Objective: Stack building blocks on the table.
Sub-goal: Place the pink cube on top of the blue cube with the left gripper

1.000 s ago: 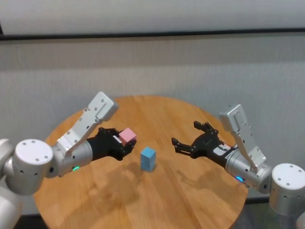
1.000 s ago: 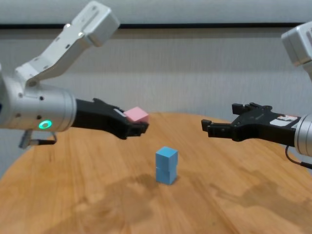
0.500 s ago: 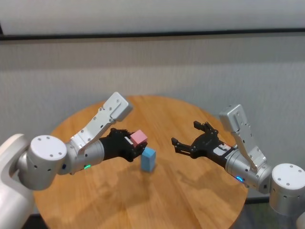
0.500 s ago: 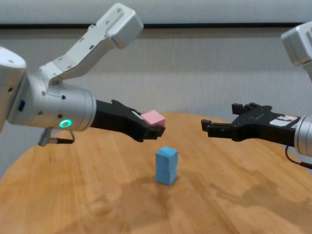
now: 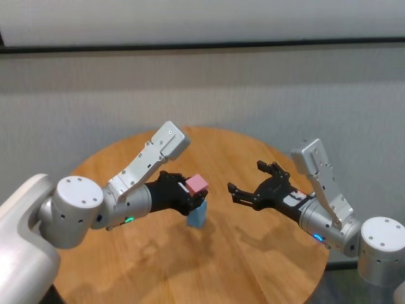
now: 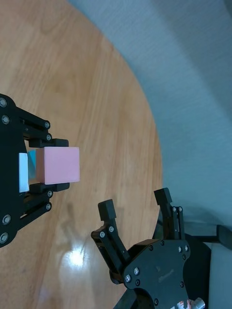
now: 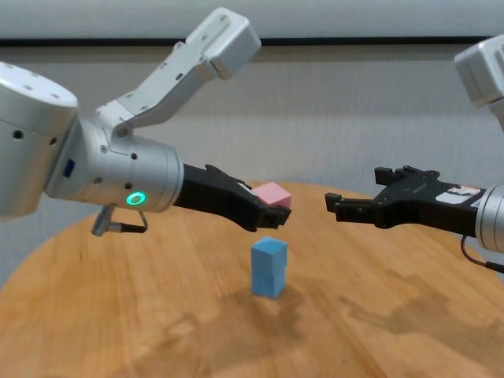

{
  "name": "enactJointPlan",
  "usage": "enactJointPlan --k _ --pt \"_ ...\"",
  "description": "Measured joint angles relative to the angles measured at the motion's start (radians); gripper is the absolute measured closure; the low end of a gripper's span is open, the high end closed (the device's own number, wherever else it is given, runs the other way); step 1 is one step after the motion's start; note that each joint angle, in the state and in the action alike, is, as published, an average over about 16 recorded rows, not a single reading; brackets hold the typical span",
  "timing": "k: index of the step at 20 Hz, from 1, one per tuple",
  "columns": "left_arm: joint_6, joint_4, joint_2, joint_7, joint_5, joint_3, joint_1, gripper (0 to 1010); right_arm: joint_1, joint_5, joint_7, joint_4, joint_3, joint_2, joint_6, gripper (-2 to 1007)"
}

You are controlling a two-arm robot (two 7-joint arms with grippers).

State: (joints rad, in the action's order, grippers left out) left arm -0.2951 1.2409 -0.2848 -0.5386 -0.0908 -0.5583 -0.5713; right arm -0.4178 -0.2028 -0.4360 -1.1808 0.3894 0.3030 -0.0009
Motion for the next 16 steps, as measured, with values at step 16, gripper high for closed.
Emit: enactJointPlan --k 16 --pt "-0.011 -0.084 0.048 0.035 -0.007 -0.015 -0.025 615 0.000 0.000 0.000 0.000 0.000 0.000 0.000 4"
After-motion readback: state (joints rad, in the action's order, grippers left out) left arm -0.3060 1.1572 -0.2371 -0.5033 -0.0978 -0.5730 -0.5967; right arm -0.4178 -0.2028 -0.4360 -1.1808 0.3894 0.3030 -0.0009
